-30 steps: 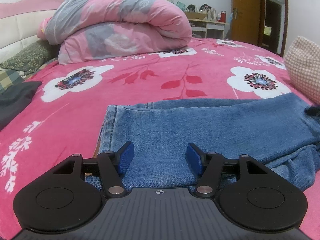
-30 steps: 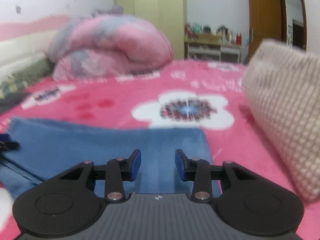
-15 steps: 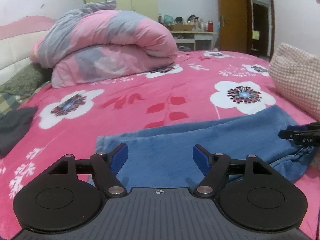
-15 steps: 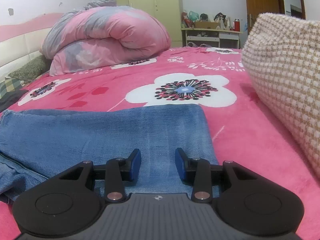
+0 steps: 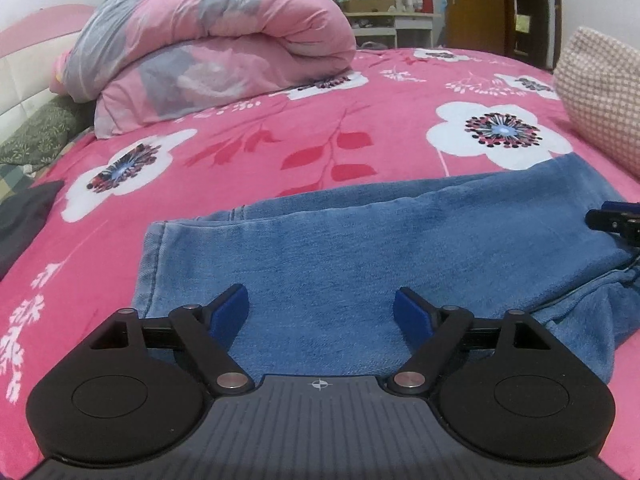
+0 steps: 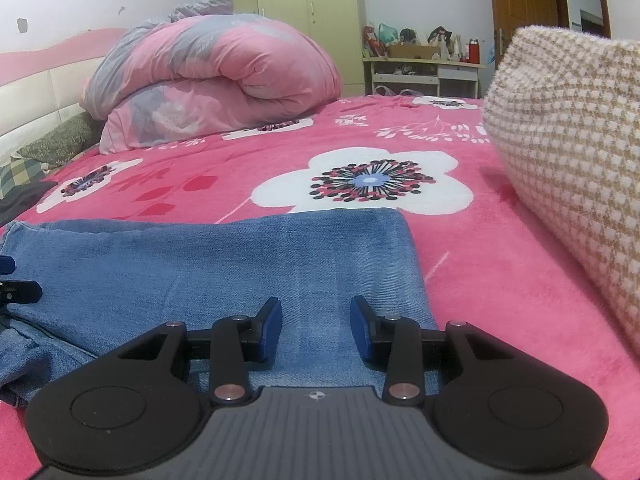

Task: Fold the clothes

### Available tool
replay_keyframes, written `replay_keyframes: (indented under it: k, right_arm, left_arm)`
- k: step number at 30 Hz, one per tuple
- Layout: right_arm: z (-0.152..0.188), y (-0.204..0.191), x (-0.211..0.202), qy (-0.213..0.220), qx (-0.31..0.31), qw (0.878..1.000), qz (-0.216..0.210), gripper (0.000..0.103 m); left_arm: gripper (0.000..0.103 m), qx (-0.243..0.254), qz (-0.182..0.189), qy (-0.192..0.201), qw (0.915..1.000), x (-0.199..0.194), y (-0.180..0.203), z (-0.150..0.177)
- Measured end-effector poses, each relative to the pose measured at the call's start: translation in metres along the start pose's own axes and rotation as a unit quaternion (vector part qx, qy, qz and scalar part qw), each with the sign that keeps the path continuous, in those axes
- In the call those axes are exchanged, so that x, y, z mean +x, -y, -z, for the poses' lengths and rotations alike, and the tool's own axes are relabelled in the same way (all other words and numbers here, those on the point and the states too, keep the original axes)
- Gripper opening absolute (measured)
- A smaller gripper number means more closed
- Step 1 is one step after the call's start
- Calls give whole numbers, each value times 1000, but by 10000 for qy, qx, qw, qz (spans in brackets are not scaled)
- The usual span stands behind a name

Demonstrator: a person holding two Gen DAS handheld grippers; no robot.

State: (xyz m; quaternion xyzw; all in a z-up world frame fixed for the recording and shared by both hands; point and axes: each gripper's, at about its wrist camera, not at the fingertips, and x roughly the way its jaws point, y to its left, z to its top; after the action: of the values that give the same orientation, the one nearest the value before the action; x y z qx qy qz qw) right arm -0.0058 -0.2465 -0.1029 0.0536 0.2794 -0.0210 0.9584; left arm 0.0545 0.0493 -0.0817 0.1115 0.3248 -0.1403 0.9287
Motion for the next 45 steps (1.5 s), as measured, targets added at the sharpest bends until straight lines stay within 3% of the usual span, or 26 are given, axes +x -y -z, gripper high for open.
replay_keyframes:
  k: [45]
  right_arm:
    - [0, 0, -1, 14, 12, 10000, -3, 40]
  left_arm:
    - [92, 6, -137, -32, 9999, 1, 3, 1]
